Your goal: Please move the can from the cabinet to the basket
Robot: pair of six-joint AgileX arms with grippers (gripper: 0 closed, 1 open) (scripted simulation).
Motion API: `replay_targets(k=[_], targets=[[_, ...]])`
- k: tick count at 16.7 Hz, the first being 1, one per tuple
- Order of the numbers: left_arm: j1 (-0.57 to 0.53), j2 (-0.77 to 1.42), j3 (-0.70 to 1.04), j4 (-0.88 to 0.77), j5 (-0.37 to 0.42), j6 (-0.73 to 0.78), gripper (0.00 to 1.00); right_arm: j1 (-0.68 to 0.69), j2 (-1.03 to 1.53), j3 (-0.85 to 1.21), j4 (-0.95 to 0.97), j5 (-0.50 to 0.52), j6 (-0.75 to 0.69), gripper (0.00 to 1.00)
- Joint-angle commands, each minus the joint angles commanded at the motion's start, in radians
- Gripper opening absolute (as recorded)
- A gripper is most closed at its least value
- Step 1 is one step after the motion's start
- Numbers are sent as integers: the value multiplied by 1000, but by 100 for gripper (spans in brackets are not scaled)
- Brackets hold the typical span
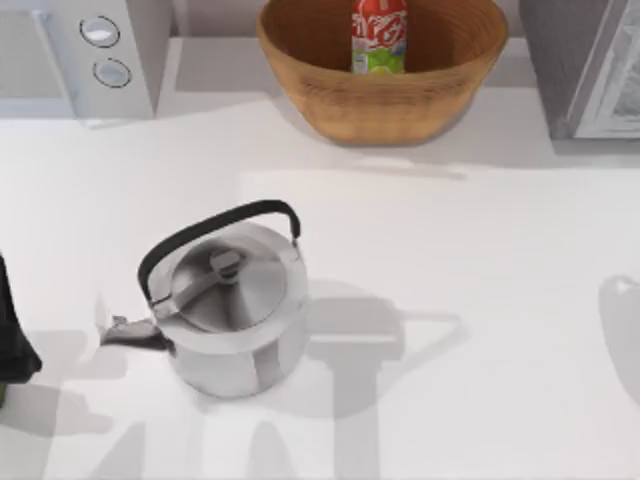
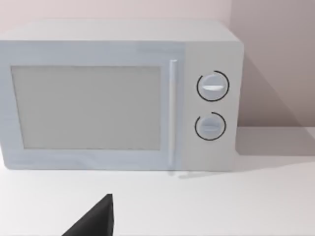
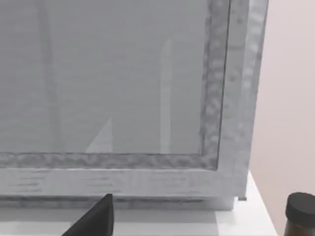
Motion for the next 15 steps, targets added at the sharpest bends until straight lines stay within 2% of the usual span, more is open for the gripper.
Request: replay_targets(k=[4,7,11,15], targets=[[0,0,0,0,0,0,100,3,-3,14,-13,1,-1,100],[0,0,0,0,0,0,100,-5,-6,107,-103,-8,-1,100],[0,0,0,0,0,0,100,-22,-21,349,-365,-28,-1,100],[0,0,0,0,0,0,100,-32,-58,664,-741,-38,-1,100]])
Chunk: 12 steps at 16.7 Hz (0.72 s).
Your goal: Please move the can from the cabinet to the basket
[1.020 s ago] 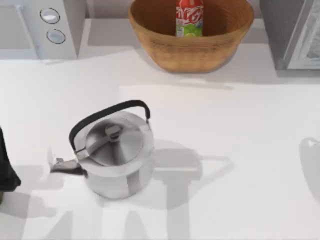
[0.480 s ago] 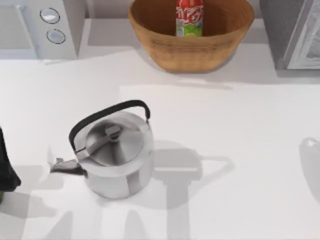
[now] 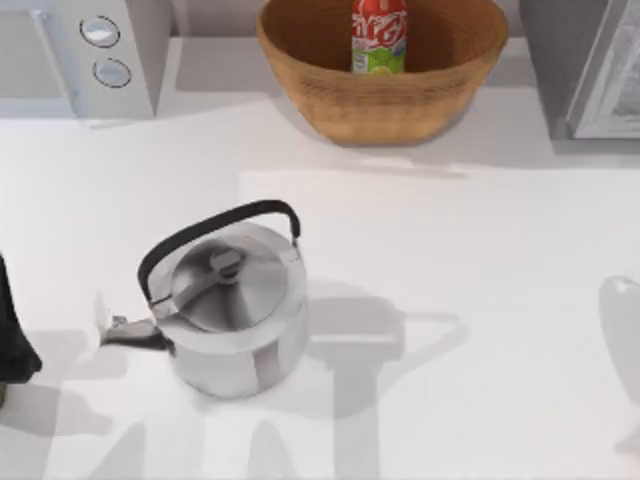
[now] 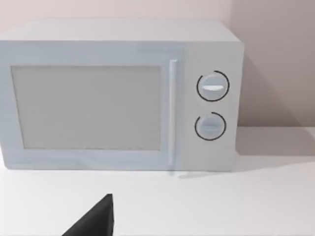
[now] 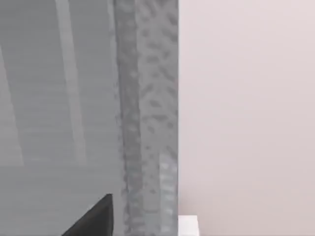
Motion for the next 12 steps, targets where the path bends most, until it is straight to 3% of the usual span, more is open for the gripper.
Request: replay_targets(k=[7,12], targets=[[0,0,0,0,0,0,100,5,-96,523,-636,5,1,100],[0,0,0,0,0,0,100,16,-147,711,-838,17,1,100]])
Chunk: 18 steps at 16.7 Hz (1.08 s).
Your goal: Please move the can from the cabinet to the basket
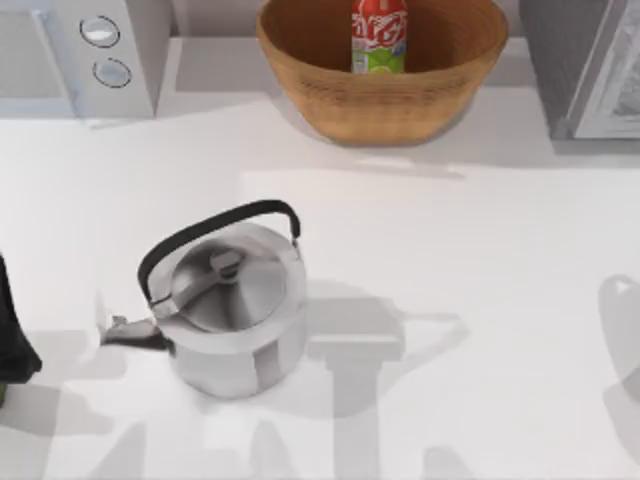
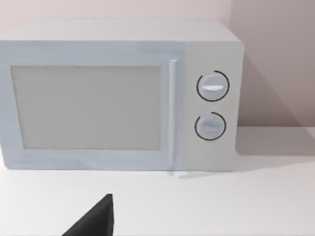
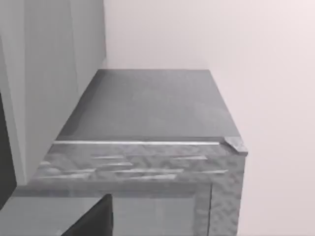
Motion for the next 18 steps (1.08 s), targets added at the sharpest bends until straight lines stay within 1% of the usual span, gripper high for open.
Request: replay_targets(k=[6,8,9,11,13,15,18], targets=[[0,0,0,0,0,0,100,-2,0,9,-5,0,0,100],[0,0,0,0,0,0,100,28,1,13,-7,30,-1,100],[0,0,0,0,0,0,100,59,2,16,-9,61,-2,100],[0,0,0,0,0,0,100,148,5,25,-14,151,-4,100],[0,0,0,0,0,0,100,275,8,33,-22,278,-6,100],[0,0,0,0,0,0,100,434,8,39,-30,436,-9,100],[0,0,0,0,0,0,100,709,3,40,-42,711,-11,100]])
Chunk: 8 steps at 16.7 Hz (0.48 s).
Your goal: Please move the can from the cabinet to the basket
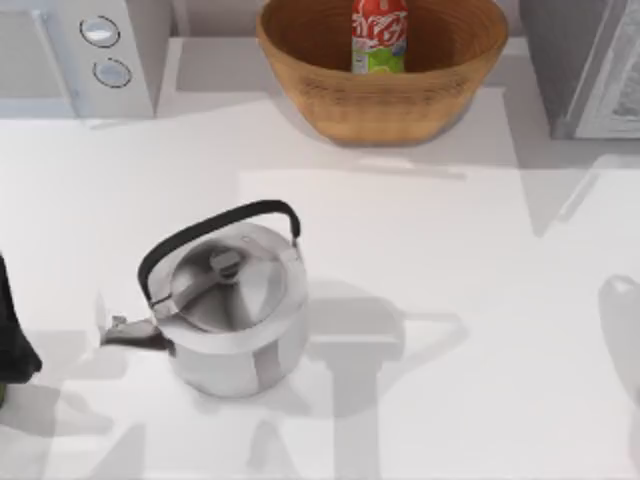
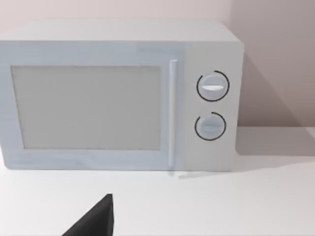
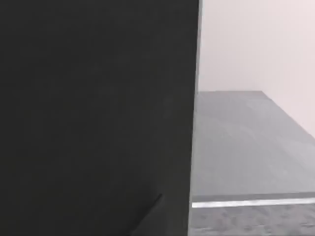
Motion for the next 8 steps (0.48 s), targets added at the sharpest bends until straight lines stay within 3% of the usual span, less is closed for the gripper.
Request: replay_targets(k=[5,8], targets=[[0,0,0,0,0,0,100,454,-23,-20,-17,453,-3,100],[0,0,0,0,0,0,100,651,-41,-39,-23,651,-4,100]])
